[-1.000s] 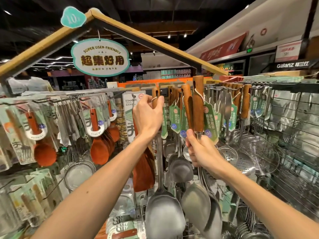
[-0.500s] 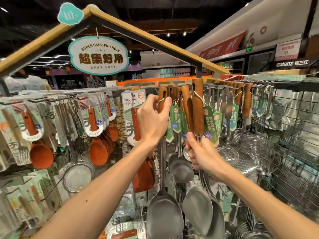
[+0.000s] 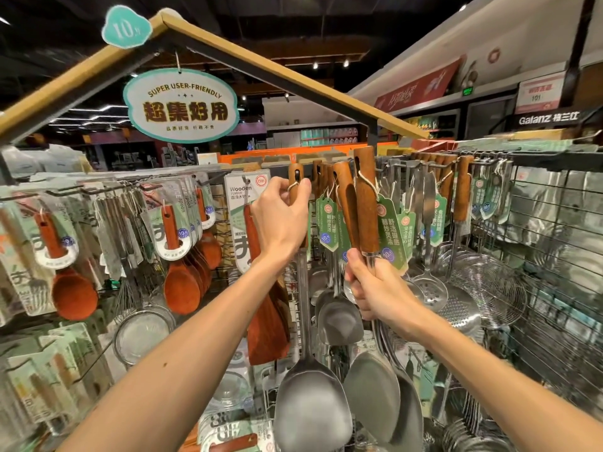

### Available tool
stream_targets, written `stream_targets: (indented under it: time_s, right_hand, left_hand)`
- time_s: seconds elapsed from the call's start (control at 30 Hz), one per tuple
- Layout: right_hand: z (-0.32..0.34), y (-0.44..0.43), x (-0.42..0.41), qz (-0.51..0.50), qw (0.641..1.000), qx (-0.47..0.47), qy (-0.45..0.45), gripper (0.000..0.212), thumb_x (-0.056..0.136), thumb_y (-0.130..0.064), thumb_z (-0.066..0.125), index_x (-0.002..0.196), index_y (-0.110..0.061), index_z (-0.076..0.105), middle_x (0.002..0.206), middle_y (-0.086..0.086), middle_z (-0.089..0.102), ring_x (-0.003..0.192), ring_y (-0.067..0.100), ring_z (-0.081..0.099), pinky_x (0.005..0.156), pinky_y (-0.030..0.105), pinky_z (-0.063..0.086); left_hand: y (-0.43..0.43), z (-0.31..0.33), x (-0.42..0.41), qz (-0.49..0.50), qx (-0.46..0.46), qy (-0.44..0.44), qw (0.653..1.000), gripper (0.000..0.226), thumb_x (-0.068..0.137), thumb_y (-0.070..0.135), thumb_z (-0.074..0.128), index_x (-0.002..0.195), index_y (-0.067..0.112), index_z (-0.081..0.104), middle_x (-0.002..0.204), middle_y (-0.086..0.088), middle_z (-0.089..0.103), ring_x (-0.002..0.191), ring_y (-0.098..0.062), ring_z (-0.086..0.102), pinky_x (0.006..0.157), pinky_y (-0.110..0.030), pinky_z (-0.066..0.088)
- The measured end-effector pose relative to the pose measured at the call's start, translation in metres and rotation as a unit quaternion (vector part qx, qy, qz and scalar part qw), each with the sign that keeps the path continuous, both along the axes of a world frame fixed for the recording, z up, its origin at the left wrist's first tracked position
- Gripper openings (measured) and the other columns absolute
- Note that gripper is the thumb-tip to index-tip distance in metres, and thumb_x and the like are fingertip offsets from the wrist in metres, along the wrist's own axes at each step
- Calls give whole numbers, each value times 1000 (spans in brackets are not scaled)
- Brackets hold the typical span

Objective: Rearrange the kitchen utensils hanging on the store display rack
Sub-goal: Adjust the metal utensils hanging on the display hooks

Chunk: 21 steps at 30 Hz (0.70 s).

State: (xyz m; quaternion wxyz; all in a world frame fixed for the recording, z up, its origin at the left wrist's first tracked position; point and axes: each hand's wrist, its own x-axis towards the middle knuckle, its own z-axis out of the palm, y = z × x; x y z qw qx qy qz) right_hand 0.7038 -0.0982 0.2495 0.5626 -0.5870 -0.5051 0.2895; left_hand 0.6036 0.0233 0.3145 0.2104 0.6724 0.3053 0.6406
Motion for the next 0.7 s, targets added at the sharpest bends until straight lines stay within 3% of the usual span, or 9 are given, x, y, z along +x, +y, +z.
stream_targets:
  time_s: [0.13,0.27,0.37,0.47,0.53,0.63,0.67,0.7]
  right_hand:
    - [1,3,-1,8,1000,3,-8,47,97,-52,38,80,-10,51,50,-10,38,40,6,28,39,18,26]
    - [-1,4,-1,20,1000,-8,-1,46,100,-49,38,79,-10,51,47,-9,36,40,8,27,40,19,25]
    - [-5,1,0,40,999,-22,9,47,99,-50,38,81,-9,52,49,-7,35,40,10,27,39,19,26]
    - [-9,-5,1,69,997,-32,14,50,96,-53,38,84,-7,52,51,-8,35,41,10,28,40,18,28]
    - [-11,-11,-1,83,996,-37,18,49,95,-54,38,85,-7,51,53,-6,35,42,10,29,39,17,29]
    - [-15,-21,-13,110,992,-49,48,45,98,-50,36,85,-9,50,54,-6,32,43,10,27,39,17,29]
    - [-17,-25,-18,120,990,-56,58,44,100,-48,35,85,-10,49,54,-6,31,44,10,26,38,17,28]
    - [-20,-27,-24,131,987,-62,68,43,101,-48,34,85,-11,49,54,-6,30,44,10,24,38,16,27]
  left_hand:
    - [19,4,5,17,-38,54,998,25,95,37,63,92,12,63,68,10,56,59,0,46,57,-8,39]
    - [39,6,12,21,-87,87,992,38,95,43,62,115,11,62,84,-1,67,69,-11,58,72,-31,52]
    - [38,3,10,9,-117,108,987,46,95,42,62,130,12,57,108,-5,70,95,-18,65,90,-38,53]
    - [25,-5,1,-4,-129,127,983,63,95,42,61,148,14,41,141,-9,55,127,-24,52,108,-46,43]
    - [4,-14,-9,-10,-111,112,987,68,96,45,58,152,17,33,149,-6,44,134,-20,45,113,-44,36]
    - [-38,-29,-25,-95,-73,75,990,59,96,53,53,144,19,46,117,11,59,103,7,56,101,-23,46]
    - [-52,-34,-30,-153,-89,68,982,62,94,58,52,141,18,49,103,20,60,91,11,58,97,-21,50]
    - [-64,-39,-34,-211,-119,58,968,64,91,63,53,138,18,52,90,22,62,83,8,61,95,-28,54]
